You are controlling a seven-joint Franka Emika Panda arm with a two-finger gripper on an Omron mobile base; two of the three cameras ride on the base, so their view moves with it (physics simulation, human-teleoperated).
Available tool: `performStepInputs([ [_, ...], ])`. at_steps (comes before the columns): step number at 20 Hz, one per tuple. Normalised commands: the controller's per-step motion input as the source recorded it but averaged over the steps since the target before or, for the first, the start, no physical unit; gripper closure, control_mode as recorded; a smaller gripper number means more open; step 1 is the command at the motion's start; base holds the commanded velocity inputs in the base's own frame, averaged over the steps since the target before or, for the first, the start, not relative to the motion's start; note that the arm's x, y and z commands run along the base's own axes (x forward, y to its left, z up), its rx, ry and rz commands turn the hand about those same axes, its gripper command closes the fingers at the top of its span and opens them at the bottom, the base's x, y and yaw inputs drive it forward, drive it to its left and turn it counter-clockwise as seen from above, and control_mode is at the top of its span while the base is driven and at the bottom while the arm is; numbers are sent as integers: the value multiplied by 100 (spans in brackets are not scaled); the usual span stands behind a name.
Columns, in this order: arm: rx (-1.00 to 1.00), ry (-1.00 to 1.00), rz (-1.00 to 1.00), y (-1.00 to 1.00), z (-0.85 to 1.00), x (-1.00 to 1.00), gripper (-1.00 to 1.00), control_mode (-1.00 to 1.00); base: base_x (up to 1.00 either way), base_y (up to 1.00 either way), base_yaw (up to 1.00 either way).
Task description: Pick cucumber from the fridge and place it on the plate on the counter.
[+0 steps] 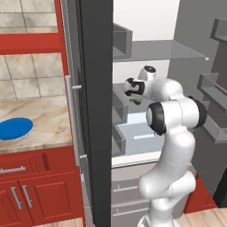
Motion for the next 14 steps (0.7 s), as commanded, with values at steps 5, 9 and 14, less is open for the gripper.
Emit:
performStepInputs([
  [5, 0, -12, -2, 0, 0, -91, 100, -100, 0, 0, 0],
  [9, 0, -6, -2, -1, 3, -100, 100, -100, 0, 0, 0],
  [14, 0, -4, -2, -21, 20, -100, 100, -100, 0, 0, 0],
])
